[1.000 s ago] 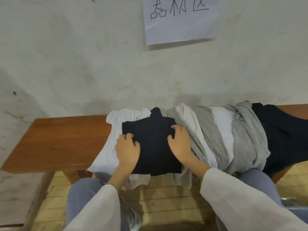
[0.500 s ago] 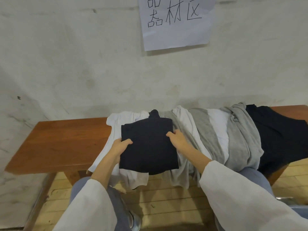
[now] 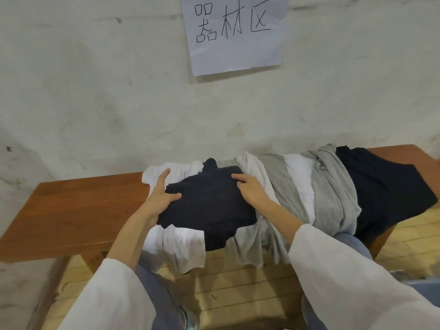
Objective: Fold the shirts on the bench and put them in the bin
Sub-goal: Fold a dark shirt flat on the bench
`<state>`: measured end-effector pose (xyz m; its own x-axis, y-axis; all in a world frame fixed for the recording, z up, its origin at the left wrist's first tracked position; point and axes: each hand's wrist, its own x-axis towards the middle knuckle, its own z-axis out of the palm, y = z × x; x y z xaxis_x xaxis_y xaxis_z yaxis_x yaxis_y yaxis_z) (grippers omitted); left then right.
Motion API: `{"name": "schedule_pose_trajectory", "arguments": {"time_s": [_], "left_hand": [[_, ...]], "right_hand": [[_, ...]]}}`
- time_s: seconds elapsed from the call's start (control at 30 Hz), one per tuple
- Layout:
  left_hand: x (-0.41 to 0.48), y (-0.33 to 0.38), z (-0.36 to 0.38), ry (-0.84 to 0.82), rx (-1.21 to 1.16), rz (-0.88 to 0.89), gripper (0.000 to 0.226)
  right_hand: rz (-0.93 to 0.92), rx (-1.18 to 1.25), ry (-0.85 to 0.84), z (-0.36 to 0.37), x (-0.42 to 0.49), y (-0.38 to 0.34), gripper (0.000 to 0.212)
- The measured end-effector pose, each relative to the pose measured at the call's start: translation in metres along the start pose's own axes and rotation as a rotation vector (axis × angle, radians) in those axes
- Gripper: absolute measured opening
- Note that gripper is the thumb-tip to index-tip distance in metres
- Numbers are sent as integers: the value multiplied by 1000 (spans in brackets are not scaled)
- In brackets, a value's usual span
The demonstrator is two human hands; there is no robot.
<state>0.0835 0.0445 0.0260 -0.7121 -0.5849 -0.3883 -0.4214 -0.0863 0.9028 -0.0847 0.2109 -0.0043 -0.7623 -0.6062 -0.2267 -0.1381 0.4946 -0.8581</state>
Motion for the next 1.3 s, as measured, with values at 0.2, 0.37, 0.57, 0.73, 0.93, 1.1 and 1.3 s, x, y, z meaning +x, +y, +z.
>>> {"name": "schedule_pose_trajectory", "arguments": {"time_s": [0.2, 0.37, 0.57, 0.73, 0.93, 1.1, 1.3], "left_hand": [[-5, 16, 35, -167, 185, 85, 79], [-4, 45, 104, -260, 284, 232, 87], [-15, 73, 228, -512, 479, 411, 89], [-40, 67, 343, -703, 656, 523, 90], [-70, 36, 467, -953, 805, 533, 89], [-68, -16, 558, -1102, 948, 524, 82], [-60, -109, 654, -1254, 1146, 500, 82]], "right_hand": [[-26, -24, 4, -25, -23, 4, 63], [20, 0, 184, -73, -58, 25, 67], [109, 97, 459, -160, -117, 89, 65], [208, 222, 658, -221, -172, 161, 67], [346, 312, 866, -264, -235, 246, 68], [463, 331, 909, -277, -262, 327, 61], [623, 314, 867, -272, -285, 436, 63]]}}
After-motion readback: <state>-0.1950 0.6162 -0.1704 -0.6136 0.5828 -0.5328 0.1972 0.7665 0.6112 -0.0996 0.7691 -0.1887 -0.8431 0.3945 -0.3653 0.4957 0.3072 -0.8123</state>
